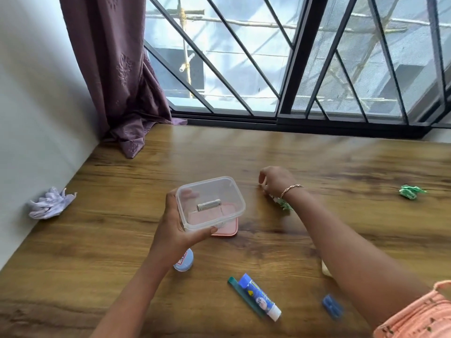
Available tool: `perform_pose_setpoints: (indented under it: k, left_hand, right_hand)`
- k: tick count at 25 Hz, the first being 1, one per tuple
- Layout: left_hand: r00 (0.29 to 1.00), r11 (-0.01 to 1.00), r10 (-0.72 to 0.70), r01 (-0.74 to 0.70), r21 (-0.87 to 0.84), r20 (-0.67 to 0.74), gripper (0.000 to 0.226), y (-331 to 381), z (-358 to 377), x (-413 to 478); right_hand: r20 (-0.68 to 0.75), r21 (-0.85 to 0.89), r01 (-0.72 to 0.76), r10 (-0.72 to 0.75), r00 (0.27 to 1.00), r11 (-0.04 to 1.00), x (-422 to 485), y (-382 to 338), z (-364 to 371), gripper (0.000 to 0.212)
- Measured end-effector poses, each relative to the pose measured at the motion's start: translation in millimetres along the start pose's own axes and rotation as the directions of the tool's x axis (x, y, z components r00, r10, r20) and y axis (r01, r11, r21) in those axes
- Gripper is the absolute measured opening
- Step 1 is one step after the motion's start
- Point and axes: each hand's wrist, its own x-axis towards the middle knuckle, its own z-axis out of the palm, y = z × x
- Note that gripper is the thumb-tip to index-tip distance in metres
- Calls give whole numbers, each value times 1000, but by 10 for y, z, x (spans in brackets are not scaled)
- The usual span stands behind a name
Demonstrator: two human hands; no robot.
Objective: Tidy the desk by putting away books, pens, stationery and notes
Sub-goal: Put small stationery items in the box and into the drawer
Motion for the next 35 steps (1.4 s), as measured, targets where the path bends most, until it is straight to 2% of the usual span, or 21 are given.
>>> perform_pose_setpoints:
  k: [2, 5, 9, 10, 12, 16, 21, 23, 26, 28, 30, 32, 35]
  left_hand:
    - [1000, 1000, -5, 5, 6, 2, 78, -14, 20, -13]
    - [1000, 1000, -22, 22, 3, 15, 79, -21, 57, -28]
    - [999, 999, -38, 38, 6, 32, 80, -20, 127, -20]
    - [999, 999, -40, 40, -1, 37, 81, -10, 149, -18]
    - [998, 999, -42, 42, -18, 42, 81, 17, 200, -13]
    - [998, 999, -34, 35, -15, 45, 81, 30, 254, -3]
    - [997, 998, -48, 51, -46, 57, 81, -20, 284, -15]
    - [997, 998, -48, 50, -40, 63, 81, -38, 293, -14]
    - [996, 999, -45, 47, -20, 76, 81, -51, 295, 3]
    - [996, 999, -43, 44, -6, 77, 81, -63, 301, 9]
    - [997, 999, -40, 40, 4, 69, 79, -71, 303, 8]
    - [997, 999, -40, 40, 6, 65, 78, -58, 321, 12]
    - [997, 999, -42, 42, 2, 72, 81, -21, 354, 13]
  right_hand:
    - [-19, 77, 12, -11, 1000, 997, -26, 19, -28, 24]
    - [-87, 290, 85, -63, 994, 953, -155, -21, -248, 27]
    - [-319, 461, 375, -244, 916, 804, -541, -295, -808, 22]
    - [-343, 482, 451, -312, 886, 752, -654, -374, -924, 20]
    - [-289, 490, 519, -430, 855, 700, -843, -534, -1003, 17]
    - [-93, 350, 493, -494, 864, 797, -969, -759, -641, 16]
    - [-6, 241, 471, -484, 875, 849, -975, -722, -458, 19]
    - [-51, 287, 485, -492, 869, 826, -943, -600, -595, 16]
    - [-271, 369, 443, -361, 892, 817, -658, -194, -787, 16]
    - [-340, 255, 371, -277, 899, 893, -384, 125, -743, 20]
    - [-253, 31, 307, -289, 923, 951, -183, 375, -567, 30]
    - [-81, -127, 330, -341, 937, 936, -90, 541, -374, 44]
    - [32, -186, 391, -392, 919, 901, -59, 675, -219, 44]
